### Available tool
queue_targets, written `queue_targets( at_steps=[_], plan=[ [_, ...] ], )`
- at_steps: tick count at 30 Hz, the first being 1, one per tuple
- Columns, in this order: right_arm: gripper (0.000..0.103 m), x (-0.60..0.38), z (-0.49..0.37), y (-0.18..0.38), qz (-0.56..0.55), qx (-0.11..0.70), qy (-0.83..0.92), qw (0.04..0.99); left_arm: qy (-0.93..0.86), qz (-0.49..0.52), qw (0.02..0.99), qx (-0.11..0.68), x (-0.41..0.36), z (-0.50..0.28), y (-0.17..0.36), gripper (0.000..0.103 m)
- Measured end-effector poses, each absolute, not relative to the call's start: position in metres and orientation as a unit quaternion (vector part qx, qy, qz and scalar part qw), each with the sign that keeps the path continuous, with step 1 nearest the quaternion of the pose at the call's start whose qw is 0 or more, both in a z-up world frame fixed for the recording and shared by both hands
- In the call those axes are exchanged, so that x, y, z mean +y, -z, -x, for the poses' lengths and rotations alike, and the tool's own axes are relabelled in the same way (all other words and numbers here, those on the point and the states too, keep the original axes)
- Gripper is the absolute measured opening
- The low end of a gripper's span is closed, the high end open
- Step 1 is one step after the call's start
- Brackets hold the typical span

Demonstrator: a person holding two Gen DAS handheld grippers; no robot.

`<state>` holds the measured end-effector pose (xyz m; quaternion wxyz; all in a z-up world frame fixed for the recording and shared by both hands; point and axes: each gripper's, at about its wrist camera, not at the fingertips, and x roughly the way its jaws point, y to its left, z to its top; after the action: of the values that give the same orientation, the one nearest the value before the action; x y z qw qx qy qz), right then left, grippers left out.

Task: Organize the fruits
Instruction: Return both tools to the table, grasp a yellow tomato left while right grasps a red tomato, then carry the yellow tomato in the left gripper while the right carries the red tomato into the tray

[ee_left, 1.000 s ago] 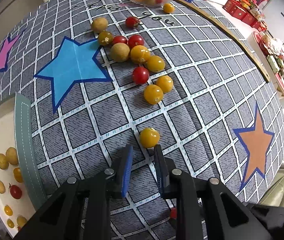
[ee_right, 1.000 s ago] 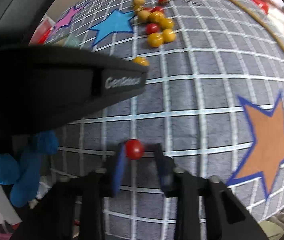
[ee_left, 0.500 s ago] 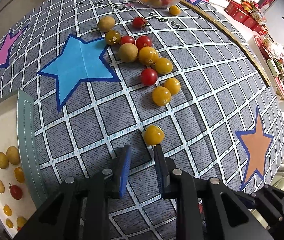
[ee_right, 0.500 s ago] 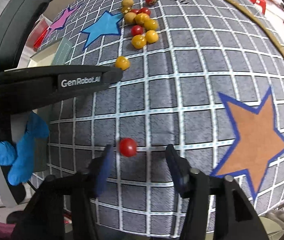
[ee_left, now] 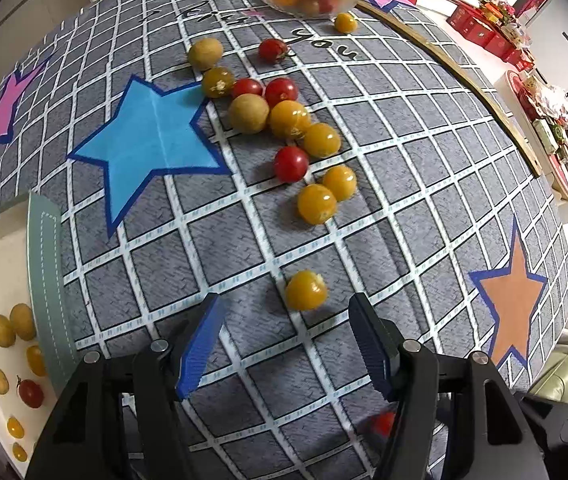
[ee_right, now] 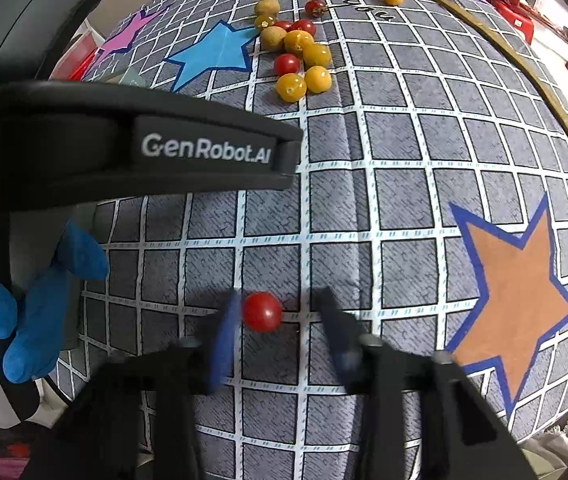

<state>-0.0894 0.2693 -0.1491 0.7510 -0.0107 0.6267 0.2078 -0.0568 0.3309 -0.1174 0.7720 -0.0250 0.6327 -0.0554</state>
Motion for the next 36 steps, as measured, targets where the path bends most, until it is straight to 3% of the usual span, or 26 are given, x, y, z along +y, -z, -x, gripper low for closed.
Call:
queue_targets(
  at_steps=[1,3,4,6,8,24,36],
  plan=[
    [0.022,0.268,0.087,0.15,0.004,0.63,-0.207,0.749,0.056,0.024,0.772,0.633,0.328,0.056,0.117,0.066],
    [0.021,0.264,0.084,0.151,-0.01,0.634,-0.208,0.745,0.052,0.02,0.772,0.634,0.324,0.053,0.118,0.066],
    [0.021,0.264,0.083,0.151,-0.011,0.635,-0.209,0.744,0.049,0.018,0.771,0.634,0.323,0.052,0.118,0.06],
    [0.021,0.263,0.082,0.151,-0.017,0.637,-0.212,0.741,0.038,0.001,0.773,0.633,0.319,0.051,0.118,0.044],
    [0.021,0.257,0.082,0.151,-0.035,0.644,-0.214,0.734,0.046,0.006,0.774,0.632,0.318,0.049,0.117,0.021],
    [0.021,0.22,0.066,0.122,-0.058,0.658,-0.218,0.719,0.019,0.072,0.784,0.617,0.375,0.087,0.081,0.021],
    [0.021,0.309,0.052,0.093,0.009,0.645,-0.303,0.702,-0.093,0.126,0.784,0.601,0.467,0.169,0.065,0.021]
  ],
)
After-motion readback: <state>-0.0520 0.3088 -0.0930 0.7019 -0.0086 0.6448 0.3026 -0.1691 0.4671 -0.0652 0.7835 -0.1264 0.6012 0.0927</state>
